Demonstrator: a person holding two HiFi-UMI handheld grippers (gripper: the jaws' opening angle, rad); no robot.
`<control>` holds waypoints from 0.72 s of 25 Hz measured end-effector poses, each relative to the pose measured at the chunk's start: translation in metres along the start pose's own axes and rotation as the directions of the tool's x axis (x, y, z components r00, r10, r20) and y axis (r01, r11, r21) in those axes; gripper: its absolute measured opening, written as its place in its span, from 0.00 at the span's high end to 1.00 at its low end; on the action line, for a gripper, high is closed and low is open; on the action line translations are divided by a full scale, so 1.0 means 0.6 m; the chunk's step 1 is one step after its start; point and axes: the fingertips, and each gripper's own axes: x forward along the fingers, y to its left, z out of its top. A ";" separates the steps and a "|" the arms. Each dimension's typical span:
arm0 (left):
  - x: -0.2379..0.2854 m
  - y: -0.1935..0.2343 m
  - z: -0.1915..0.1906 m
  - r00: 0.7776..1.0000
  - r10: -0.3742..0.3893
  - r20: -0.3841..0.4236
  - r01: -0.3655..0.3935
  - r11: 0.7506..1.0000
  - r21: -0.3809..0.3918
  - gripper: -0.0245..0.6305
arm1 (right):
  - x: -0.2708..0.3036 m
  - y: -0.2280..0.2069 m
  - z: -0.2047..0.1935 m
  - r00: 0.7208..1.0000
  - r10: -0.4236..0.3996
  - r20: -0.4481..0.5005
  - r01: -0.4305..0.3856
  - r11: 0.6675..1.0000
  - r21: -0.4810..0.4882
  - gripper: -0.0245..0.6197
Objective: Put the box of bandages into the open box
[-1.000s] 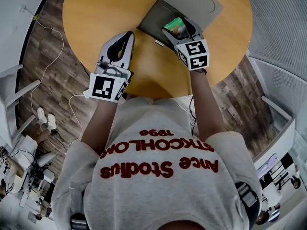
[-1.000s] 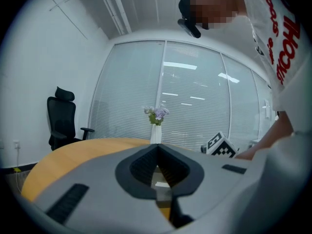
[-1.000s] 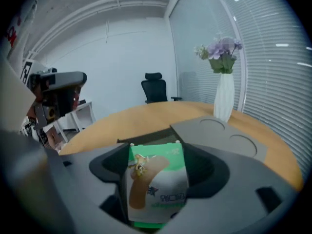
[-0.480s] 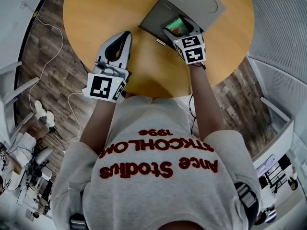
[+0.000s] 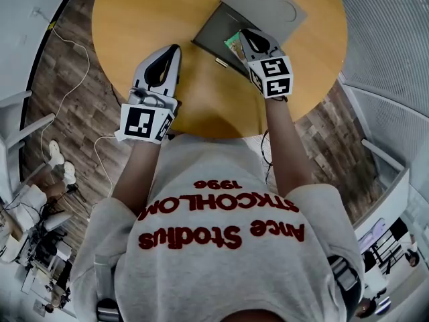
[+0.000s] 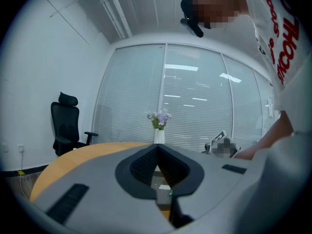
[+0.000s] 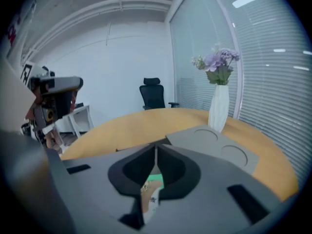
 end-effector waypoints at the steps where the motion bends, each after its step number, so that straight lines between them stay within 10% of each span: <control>1: 0.000 0.001 0.005 1.000 -0.002 0.007 0.002 1.000 0.004 0.96 | -0.010 -0.002 0.013 0.999 0.002 0.033 -0.003 0.999 0.033 0.93; 18: -0.017 -0.022 0.100 0.990 -0.088 0.114 0.080 0.994 0.074 0.96 | -0.259 0.003 0.186 0.891 -0.148 0.430 0.084 0.983 0.165 0.95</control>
